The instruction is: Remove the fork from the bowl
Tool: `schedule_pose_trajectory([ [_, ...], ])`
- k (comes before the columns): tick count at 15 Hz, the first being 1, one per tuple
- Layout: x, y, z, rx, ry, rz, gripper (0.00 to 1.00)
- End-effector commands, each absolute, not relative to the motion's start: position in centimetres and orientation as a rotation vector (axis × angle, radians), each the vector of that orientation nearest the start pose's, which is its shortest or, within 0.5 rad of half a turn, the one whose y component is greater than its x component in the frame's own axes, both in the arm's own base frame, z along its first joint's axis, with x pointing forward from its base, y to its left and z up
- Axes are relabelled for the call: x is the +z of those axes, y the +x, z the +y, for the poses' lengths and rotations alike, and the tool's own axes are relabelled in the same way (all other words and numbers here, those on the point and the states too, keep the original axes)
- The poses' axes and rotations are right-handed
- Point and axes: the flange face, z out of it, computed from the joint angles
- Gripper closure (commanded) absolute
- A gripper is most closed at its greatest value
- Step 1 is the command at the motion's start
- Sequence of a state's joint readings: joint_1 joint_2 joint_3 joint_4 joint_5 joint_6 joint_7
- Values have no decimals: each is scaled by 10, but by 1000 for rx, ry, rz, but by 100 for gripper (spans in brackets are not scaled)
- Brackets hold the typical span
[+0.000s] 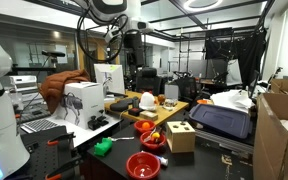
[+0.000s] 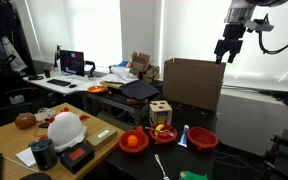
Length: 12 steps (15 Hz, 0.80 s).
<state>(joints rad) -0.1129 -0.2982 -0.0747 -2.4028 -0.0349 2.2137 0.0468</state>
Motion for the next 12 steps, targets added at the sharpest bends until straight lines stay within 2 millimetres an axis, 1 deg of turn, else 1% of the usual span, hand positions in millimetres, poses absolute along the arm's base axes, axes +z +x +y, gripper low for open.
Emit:
schedule_pose_trajectory([
  [1,438,450,-87,-169,-3134,335,0],
  [8,438,450,-87,-169,-3134,335,0],
  [9,437,456,-90,-170,-3142,342,0],
  [12,430,480,-89,-156,-3130,272,0],
])
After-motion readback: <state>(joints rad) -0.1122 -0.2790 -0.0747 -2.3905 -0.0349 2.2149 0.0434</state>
